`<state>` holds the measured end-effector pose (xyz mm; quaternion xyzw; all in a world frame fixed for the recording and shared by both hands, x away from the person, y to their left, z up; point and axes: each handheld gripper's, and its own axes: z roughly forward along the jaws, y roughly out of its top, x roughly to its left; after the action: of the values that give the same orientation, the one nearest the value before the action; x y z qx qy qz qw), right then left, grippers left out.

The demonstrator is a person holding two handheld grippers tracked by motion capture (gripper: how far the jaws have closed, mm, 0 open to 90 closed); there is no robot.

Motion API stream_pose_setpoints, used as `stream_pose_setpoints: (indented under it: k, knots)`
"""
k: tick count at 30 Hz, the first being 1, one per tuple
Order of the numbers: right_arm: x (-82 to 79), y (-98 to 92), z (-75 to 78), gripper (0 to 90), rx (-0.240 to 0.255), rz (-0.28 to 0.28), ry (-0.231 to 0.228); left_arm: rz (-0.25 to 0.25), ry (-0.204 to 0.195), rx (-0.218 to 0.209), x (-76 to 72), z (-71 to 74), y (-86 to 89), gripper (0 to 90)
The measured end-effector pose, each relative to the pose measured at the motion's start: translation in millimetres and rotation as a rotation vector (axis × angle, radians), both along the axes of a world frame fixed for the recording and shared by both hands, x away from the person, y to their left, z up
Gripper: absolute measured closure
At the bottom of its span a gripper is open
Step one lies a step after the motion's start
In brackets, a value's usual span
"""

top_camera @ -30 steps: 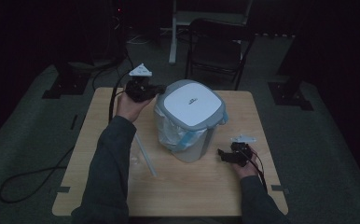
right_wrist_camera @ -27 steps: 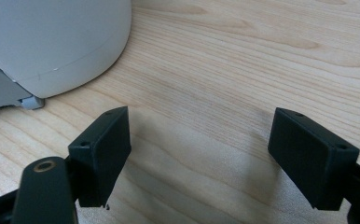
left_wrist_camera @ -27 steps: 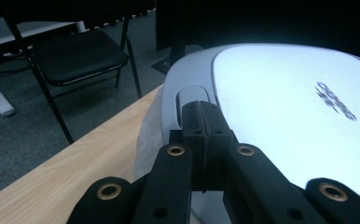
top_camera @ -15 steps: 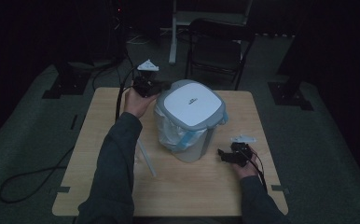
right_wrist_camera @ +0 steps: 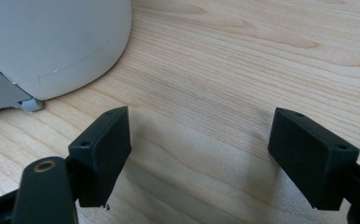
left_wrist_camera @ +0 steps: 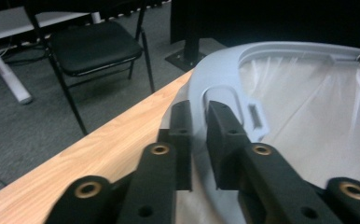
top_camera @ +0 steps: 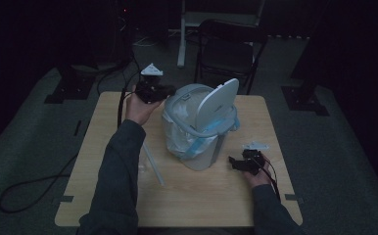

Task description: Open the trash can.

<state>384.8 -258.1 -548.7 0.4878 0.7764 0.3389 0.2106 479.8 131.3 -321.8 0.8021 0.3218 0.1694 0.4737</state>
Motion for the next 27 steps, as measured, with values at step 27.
stream_pose_setpoints:
  k: [27]
  knots:
    - [0.0,0.0,0.0,19.9,0.000,0.000,0.000,0.047,0.107,-0.030,-61.6,-32.4,86.4,54.1]
